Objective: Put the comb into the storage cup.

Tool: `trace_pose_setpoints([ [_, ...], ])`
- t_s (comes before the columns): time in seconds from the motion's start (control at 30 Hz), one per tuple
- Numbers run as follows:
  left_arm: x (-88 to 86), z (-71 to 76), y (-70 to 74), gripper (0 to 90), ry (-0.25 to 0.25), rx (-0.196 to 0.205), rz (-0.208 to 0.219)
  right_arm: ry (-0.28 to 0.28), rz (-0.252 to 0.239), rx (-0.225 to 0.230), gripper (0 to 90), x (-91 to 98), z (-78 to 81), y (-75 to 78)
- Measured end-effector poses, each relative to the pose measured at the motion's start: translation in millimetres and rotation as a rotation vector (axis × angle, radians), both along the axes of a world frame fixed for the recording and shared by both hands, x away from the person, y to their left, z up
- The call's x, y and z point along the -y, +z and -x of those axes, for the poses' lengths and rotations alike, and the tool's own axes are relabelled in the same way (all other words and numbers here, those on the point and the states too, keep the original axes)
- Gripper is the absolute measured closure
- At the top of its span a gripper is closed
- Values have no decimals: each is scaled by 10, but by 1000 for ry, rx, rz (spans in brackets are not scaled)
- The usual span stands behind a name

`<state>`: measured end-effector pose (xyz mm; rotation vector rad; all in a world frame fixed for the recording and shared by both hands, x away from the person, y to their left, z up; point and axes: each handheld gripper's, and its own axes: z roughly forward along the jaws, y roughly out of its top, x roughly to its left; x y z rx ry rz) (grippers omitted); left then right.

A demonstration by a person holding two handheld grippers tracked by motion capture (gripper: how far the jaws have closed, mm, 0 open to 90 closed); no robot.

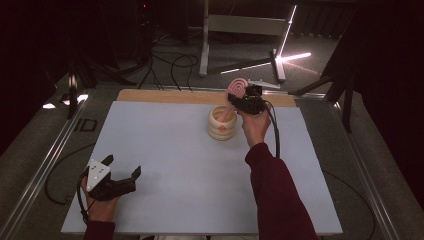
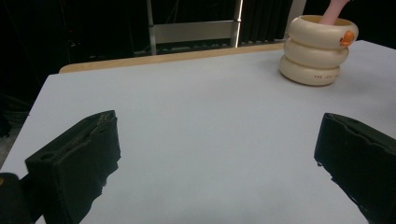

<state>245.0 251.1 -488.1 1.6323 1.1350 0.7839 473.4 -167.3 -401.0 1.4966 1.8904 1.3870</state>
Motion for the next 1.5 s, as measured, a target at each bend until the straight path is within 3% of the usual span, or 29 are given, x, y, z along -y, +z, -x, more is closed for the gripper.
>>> trace_pose_setpoints([
  [1.5,1,-6,-6,7,-2,-2,1,-3,-7,-20,632,-105,-30,-170],
])
